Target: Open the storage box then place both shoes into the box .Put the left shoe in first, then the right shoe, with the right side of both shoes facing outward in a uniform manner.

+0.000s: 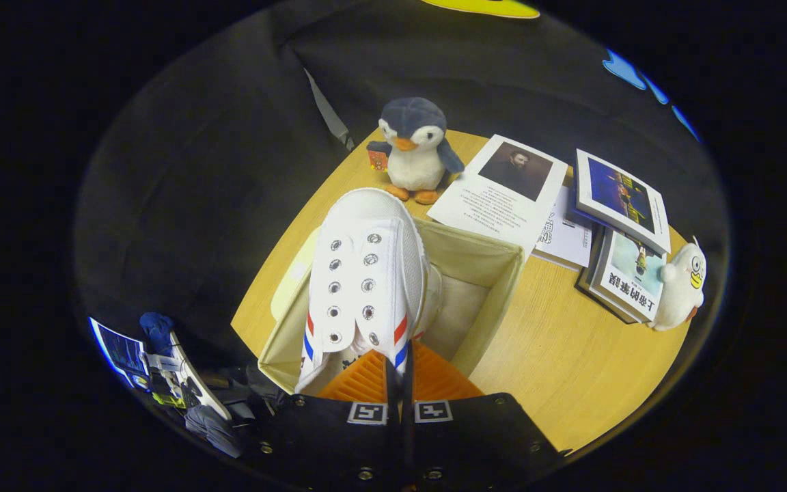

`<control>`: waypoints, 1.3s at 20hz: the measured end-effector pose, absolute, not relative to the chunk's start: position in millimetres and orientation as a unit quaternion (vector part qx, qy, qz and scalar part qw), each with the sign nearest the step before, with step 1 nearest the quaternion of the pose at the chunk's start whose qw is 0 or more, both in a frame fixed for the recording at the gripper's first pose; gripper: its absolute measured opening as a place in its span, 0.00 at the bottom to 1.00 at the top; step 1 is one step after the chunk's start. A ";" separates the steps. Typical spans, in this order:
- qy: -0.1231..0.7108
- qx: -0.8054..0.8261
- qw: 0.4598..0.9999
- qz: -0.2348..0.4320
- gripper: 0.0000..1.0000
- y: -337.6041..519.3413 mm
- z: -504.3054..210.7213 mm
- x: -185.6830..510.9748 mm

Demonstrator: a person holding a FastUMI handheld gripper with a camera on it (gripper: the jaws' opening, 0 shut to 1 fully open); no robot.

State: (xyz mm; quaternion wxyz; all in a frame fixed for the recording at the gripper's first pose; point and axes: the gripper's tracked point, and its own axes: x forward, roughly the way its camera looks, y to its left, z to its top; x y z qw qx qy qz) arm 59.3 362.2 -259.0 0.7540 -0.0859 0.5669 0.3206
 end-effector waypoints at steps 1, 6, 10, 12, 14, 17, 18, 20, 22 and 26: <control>0.567 -0.089 0.752 0.322 0.00 365.1 -260.8 57.2; 0.549 -0.068 0.753 0.357 0.29 383.5 -248.7 49.9; 0.460 -0.102 0.807 0.355 0.95 366.2 -210.6 83.9; 0.427 -0.087 0.828 0.352 0.95 352.4 -188.4 88.2; 0.391 -0.069 0.853 0.340 0.95 332.0 -164.8 95.0; 0.332 -0.037 0.891 0.308 0.95 287.6 -134.3 103.8; 0.310 -0.027 0.904 0.293 0.95 271.0 -122.4 106.8; 0.259 -0.011 0.931 0.258 0.95 235.2 -97.4 113.8; 0.208 0.002 0.952 0.223 0.95 194.3 -70.1 119.2; 0.109 0.018 0.981 0.158 0.94 126.4 -8.8 108.5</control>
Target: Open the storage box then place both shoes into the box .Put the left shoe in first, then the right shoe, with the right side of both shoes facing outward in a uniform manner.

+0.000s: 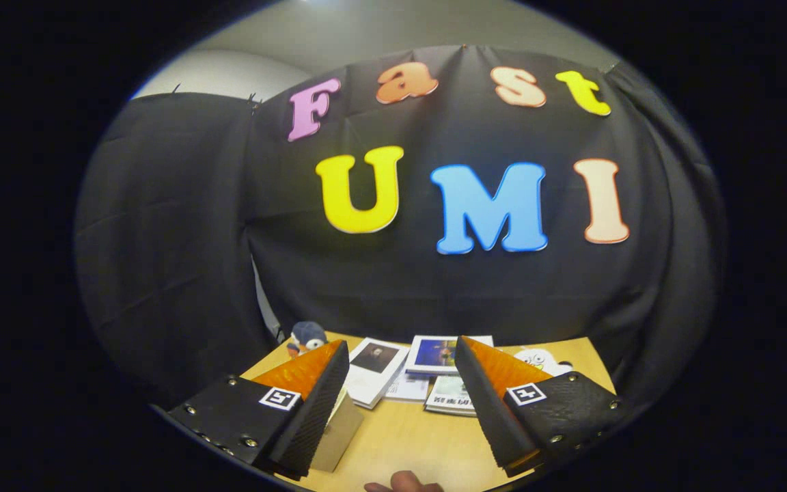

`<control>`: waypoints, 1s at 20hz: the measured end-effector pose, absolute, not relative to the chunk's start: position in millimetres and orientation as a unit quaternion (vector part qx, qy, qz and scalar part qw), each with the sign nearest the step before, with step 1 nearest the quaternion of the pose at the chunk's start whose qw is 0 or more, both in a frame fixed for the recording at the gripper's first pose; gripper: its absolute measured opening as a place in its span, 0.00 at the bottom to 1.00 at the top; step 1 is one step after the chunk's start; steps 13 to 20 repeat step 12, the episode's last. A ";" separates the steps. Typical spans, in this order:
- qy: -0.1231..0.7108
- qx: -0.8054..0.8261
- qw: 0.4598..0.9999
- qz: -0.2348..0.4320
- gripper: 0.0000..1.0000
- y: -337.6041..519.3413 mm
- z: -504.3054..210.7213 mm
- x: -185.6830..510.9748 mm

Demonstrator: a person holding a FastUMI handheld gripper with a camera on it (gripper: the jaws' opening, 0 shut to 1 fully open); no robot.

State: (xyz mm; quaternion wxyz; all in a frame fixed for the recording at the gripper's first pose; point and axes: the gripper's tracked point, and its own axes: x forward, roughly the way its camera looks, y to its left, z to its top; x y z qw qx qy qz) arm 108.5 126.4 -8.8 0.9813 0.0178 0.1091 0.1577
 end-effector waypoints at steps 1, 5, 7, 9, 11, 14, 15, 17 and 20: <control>0.082 0.019 0.987 0.138 0.95 110.0 4.7 104.2; -0.009 0.037 0.996 0.080 0.94 64.7 51.3 88.0; -0.023 0.032 0.997 0.072 0.94 56.0 59.2 83.4; -0.028 0.032 0.997 0.068 0.94 50.4 61.3 81.8; -0.030 0.030 0.997 0.062 0.94 42.7 58.9 82.2; -0.028 0.031 0.997 0.062 0.94 40.4 56.3 82.0; -0.028 0.031 0.997 0.062 0.94 40.4 56.3 82.0; -0.028 0.031 0.997 0.062 0.94 40.4 56.3 82.0; -0.028 0.031 0.997 0.062 0.94 40.4 56.3 82.0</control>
